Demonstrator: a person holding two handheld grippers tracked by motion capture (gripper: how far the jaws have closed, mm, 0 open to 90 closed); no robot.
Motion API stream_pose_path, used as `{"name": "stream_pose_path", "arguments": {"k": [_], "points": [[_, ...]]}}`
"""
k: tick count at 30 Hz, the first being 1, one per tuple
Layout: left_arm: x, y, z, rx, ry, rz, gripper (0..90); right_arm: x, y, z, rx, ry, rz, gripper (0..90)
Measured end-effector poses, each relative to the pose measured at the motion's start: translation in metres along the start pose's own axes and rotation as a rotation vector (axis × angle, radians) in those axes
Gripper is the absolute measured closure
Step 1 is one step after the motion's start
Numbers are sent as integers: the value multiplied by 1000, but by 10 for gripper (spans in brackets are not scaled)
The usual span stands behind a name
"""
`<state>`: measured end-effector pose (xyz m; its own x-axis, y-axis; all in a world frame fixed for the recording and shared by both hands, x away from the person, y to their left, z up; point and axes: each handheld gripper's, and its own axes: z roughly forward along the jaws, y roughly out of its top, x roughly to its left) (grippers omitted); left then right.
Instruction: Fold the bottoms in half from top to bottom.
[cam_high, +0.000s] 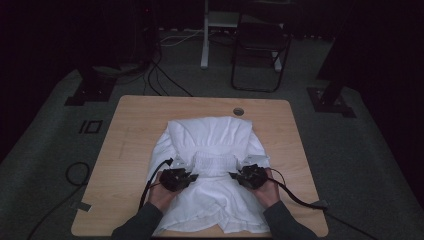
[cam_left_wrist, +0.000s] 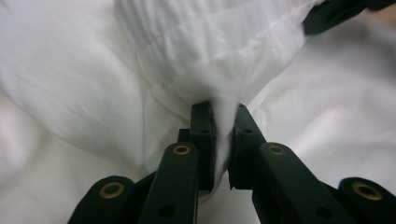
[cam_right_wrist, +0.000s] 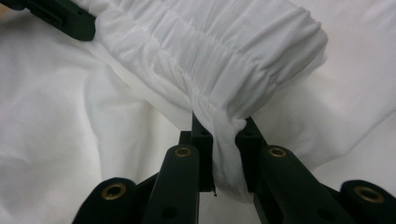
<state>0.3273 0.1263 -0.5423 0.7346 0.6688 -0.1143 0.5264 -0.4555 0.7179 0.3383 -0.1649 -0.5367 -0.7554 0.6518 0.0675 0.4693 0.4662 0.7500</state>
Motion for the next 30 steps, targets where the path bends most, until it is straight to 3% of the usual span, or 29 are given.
{"name": "stream_pose_path", "arguments": {"k": [2,5,9,10,11,14,15,16,17,19,20,25,26,27,30], "points": [[2,-7,8,7,-7,-17,820,0,-8,8,22,7,8,819],[4,-6,5,15,-20,-38,767,0,-13,11,33,1,10,793],[1,0,-10,-4,-27,-38,605,-3,-9,4,33,20,32,576],[1,0,-10,-4,-27,-38,593,-3,-9,4,33,20,32,576],[2,5,-24,-47,-37,-44,583,-3,-7,-7,12,27,32,506],[9,14,-41,-99,-11,-47,581,-9,-4,-27,-66,58,64,476],[13,18,-44,-109,6,-53,612,-12,-2,-34,-97,59,77,480],[17,21,-45,-112,23,-58,667,-15,0,-40,-124,55,94,562],[20,24,-44,-114,38,-64,749,-19,2,-45,-147,47,106,710],[27,30,-35,-98,90,-64,899,-26,6,-46,-144,-16,134,832],[30,32,-28,-73,103,-70,900,-30,8,-42,-127,-38,143,858],[35,32,14,22,92,-74,900,-46,10,2,-10,-68,188,870],[35,32,14,22,92,-74,900,-46,10,2,-10,-68,188,870],[34,31,24,40,97,-77,900,-51,8,22,31,-53,195,870],[33,28,26,37,88,-86,898,-49,7,31,15,-3,178,858]]}}
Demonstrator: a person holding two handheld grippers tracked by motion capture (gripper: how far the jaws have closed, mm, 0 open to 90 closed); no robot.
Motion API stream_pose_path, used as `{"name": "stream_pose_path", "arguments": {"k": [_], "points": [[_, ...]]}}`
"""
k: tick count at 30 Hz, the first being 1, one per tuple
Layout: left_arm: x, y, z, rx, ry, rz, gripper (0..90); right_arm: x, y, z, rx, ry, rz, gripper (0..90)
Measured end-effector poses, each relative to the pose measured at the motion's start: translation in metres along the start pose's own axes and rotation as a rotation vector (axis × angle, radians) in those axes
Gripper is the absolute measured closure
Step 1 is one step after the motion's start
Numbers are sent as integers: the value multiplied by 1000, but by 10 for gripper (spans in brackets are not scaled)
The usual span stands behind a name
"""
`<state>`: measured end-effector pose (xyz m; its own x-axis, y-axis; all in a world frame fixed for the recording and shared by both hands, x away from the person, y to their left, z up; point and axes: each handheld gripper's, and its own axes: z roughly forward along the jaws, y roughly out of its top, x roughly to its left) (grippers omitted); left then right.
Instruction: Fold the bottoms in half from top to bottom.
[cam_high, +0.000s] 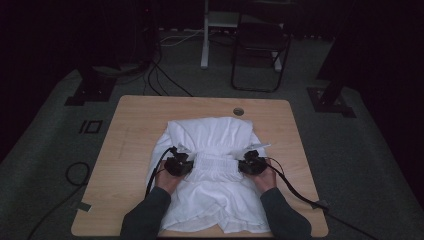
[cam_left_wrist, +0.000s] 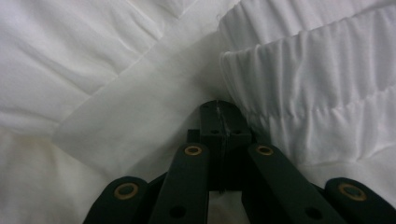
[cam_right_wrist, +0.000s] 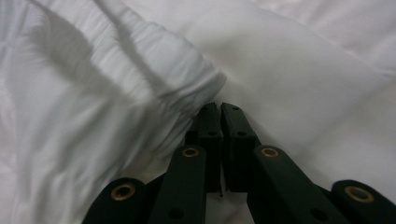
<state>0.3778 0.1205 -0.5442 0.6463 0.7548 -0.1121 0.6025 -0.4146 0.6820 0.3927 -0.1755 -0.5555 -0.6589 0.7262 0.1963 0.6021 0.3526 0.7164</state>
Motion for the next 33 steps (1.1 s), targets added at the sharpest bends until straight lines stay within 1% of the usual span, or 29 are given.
{"name": "stream_pose_path", "arguments": {"k": [1,2,4,5,6,7,8,9,10,11,13,14,15,17,18,19,20,21,22,23,24,25,26,27,28,29,30,31,33], "points": [[-1,-1,-2,-10,-6,2,892,1,0,-1,-11,18,3,854],[-3,-3,-5,-11,-16,13,881,2,-1,-4,-23,33,0,848],[-9,-7,-10,-22,-43,28,865,6,-3,-11,-44,66,-27,837],[-15,-11,-13,-22,-62,45,857,9,-4,-15,-49,76,-47,830],[-15,-11,-13,-22,-62,45,854,9,-4,-15,-49,76,-47,830],[-23,-17,-17,-19,-100,75,850,16,-7,-24,-70,112,-97,813],[-27,-20,-20,-19,-121,93,842,20,-9,-29,-78,134,-120,804],[-31,-24,-22,-20,-128,119,833,23,-11,-35,-88,151,-147,794],[-33,-26,-25,-23,-128,134,820,26,-13,-40,-98,168,-169,785],[-32,-26,-27,-38,-127,120,805,29,-14,-44,-110,176,-184,774],[-29,-24,-30,-63,-126,88,785,31,-14,-50,-123,171,-187,762],[-29,-24,-30,-63,-126,88,783,31,-14,-50,-123,171,-187,762],[-30,-22,-29,-73,-130,76,776,33,-12,-53,-137,168,-183,751],[-36,-21,-27,-63,-145,90,761,35,-11,-51,-142,184,-181,741],[-40,-22,-25,-52,-155,109,754,37,-11,-50,-137,197,-178,737],[-45,-24,-24,-39,-155,126,753,40,-13,-48,-126,204,-187,735],[-45,-24,-24,-39,-155,126,753,40,-13,-48,-126,204,-187,735],[-52,-31,-20,-15,-146,151,753,48,-22,-41,-80,222,-202,737],[-54,-34,-17,2,-132,163,753,50,-25,-38,-60,217,-216,740],[-55,-37,-15,13,-125,167,753,53,-31,-34,-22,203,-231,745],[-55,-37,-15,13,-125,167,753,53,-31,-34,-22,203,-231,745],[-53,-38,-16,8,-144,154,751,58,-42,-26,39,166,-272,753],[-52,-37,-18,7,-146,157,746,59,-45,-25,39,169,-274,755],[-52,-35,-20,-3,-138,156,727,58,-44,-26,39,174,-268,754],[-50,-33,-22,-12,-124,169,700,58,-42,-27,39,175,-268,747],[-48,-29,-25,-29,-99,174,677,57,-39,-30,33,172,-271,722],[-44,-25,-28,-43,-81,170,665,56,-35,-32,19,159,-278,690],[-39,-21,-29,-60,-70,154,661,55,-30,-34,2,140,-277,646],[-29,-11,-31,-93,-36,131,642,48,-19,-36,-35,96,-266,600]]}}
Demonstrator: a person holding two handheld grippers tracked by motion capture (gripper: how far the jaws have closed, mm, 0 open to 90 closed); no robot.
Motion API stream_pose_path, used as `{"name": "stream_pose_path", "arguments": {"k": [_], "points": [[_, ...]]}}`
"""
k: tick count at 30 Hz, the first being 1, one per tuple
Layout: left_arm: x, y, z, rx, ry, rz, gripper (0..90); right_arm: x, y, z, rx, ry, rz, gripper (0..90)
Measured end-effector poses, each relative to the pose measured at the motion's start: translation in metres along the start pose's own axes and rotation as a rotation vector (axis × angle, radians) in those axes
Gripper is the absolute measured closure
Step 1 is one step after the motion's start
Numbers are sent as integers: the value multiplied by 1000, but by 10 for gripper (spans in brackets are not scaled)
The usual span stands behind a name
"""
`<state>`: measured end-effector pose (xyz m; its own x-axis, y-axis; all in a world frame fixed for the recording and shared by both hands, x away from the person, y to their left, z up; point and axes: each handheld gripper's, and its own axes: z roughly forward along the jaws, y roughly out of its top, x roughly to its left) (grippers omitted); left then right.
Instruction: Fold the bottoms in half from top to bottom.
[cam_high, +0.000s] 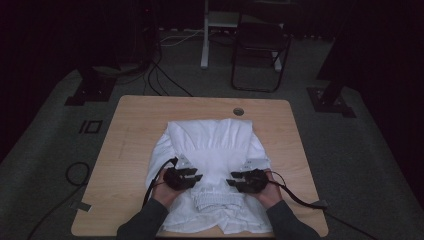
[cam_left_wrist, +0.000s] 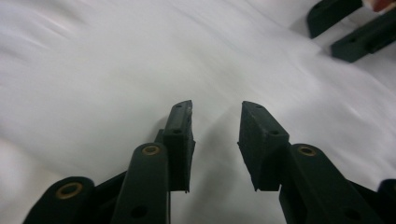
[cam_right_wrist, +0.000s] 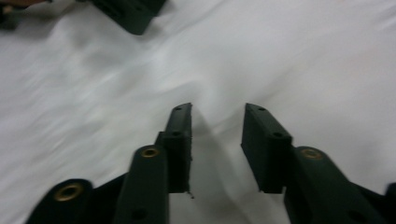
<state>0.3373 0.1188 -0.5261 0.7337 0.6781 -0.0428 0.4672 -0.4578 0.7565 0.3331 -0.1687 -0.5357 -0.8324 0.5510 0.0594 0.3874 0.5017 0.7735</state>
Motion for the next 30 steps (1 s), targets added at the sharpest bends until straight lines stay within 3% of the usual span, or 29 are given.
{"name": "stream_pose_path", "arguments": {"k": [1,2,3,4,6,9,11,13,15,18,23,29,30], "points": [[0,0,0,0,0,0,630,-5,4,0,-10,-17,7,584],[15,11,2,-31,36,-27,623,-12,9,0,-24,-46,22,569],[15,11,2,-31,36,-27,615,-12,9,0,-24,-46,22,569],[26,20,7,-34,55,-38,606,-26,19,4,-49,-93,57,537],[38,30,16,-26,72,-63,588,-40,30,10,-60,-147,79,507],[44,35,24,-22,88,-75,574,-59,43,24,-64,-207,113,471],[52,36,39,2,116,-73,568,-70,45,36,-44,-223,130,458],[57,30,49,20,111,-71,564,-79,44,48,-11,-241,146,452],[59,25,54,28,102,-82,564,-84,38,59,21,-228,170,443],[59,18,54,9,93,-97,566,-83,30,63,16,-219,187,436],[54,12,49,17,83,-94,574,-77,21,59,-9,-216,202,435],[37,-4,35,19,57,-78,574,-53,9,49,-3,-210,174,435],[30,-8,29,24,52,-61,574,-44,3,45,-5,-209,167,435]]}}
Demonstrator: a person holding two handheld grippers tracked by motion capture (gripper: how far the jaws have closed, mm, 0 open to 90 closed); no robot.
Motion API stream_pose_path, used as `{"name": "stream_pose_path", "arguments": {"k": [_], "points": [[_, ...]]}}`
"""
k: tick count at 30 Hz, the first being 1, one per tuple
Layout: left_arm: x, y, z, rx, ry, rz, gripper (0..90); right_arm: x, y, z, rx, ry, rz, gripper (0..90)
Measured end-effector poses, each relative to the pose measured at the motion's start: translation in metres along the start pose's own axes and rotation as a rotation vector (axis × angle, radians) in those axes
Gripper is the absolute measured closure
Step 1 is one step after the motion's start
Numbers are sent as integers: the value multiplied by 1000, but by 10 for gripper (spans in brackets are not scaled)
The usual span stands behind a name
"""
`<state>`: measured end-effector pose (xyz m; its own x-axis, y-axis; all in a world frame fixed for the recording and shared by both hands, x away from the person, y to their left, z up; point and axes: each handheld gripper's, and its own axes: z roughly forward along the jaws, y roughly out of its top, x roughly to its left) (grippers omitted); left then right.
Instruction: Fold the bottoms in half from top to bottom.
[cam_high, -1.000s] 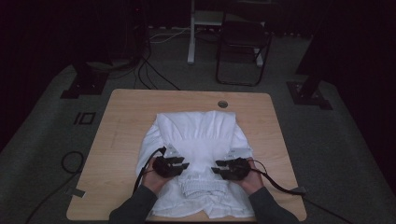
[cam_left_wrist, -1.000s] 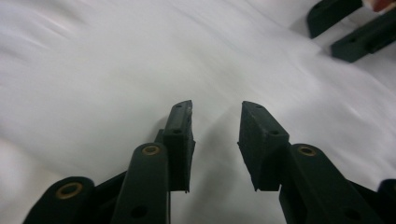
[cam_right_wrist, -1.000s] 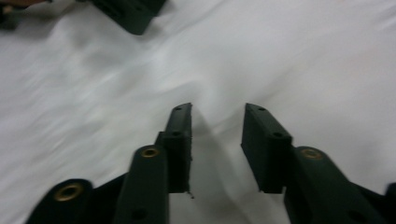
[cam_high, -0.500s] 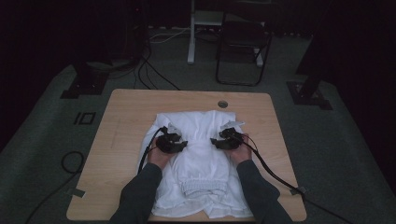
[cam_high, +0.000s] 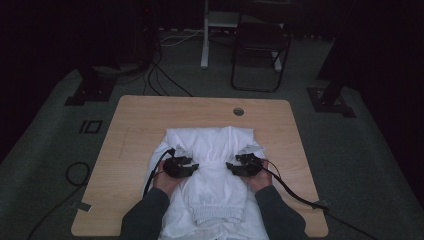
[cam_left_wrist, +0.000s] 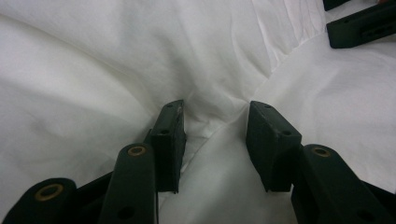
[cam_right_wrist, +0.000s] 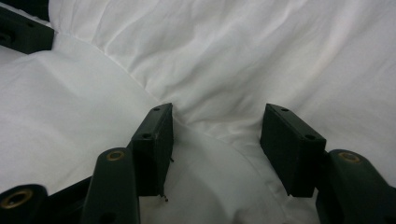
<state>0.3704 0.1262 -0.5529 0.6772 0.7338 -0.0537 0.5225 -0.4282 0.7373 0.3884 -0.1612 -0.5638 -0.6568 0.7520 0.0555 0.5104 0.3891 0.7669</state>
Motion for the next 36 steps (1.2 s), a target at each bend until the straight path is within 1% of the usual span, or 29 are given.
{"name": "stream_pose_path", "arguments": {"k": [2,3,4,6,7,9,10,11,12,14,15,16,17,18,20,22,23,24,25,26,27,28,29,30,31,33,34,35,36], "points": [[-7,-5,-6,8,-4,11,574,7,-6,-5,-3,-1,-6,434],[-7,-5,-6,8,-4,11,574,11,-9,-8,-1,1,-9,435],[-11,-9,-10,16,-6,24,574,14,-11,-10,-1,2,-9,435],[-16,-14,-15,24,-13,23,574,20,-15,-14,-1,5,-20,434],[-16,-14,-15,24,-13,23,574,20,-15,-14,-1,5,-20,434],[-17,-18,-24,37,-64,-7,573,26,-21,-19,-5,13,-29,435],[-16,-18,-26,34,-80,-17,573,28,-23,-20,-8,13,-33,435],[-16,-18,-26,34,-80,-17,576,28,-23,-20,-8,13,-33,435],[-10,-14,-35,6,-97,-34,578,31,-25,-21,-14,2,-36,434],[1,-4,-46,-22,-38,-39,557,31,-25,-20,-19,-1,-34,435],[1,-4,-46,-22,-38,-39,539,31,-25,-20,-19,-1,-34,435],[13,5,-52,-55,8,-61,522,31,-25,-20,-20,2,-33,434],[13,5,-52,-55,8,-61,503,31,-25,-20,-20,2,-33,434],[29,17,-55,-75,58,-96,484,31,-26,-20,-22,1,-33,434],[45,27,-53,-86,95,-131,445,31,-26,-20,-26,1,-32,434],[58,36,-47,-87,137,-143,405,30,-27,-21,-32,3,-31,435],[58,36,-47,-87,137,-143,378,30,-27,-20,-36,6,-30,435],[70,41,-37,-67,162,-152,359,30,-28,-21,-38,8,-28,435],[76,42,-31,-53,185,-160,337,30,-28,-21,-38,9,-24,435],[81,41,-24,-33,195,-173,317,30,-28,-21,-37,9,-25,435],[81,41,-24,-33,195,-173,300,30,-28,-21,-38,9,-25,435],[92,34,-10,18,229,-192,295,30,-28,-21,-37,9,-26,435],[92,34,-10,18,229,-192,286,30,-28,-21,-37,9,-26,435],[99,27,-2,57,240,-208,269,30,-28,-21,-39,10,-23,435],[103,21,2,60,233,-227,263,29,-28,-21,-39,10,-23,435],[105,19,3,57,229,-231,239,29,-28,-21,-39,11,-23,435],[109,15,3,44,219,-245,230,29,-28,-21,-39,11,-23,435],[109,15,3,44,219,-245,229,29,-28,-21,-39,11,-23,435],[110,13,2,42,221,-229,229,30,-28,-21,-39,10,-22,435]]}}
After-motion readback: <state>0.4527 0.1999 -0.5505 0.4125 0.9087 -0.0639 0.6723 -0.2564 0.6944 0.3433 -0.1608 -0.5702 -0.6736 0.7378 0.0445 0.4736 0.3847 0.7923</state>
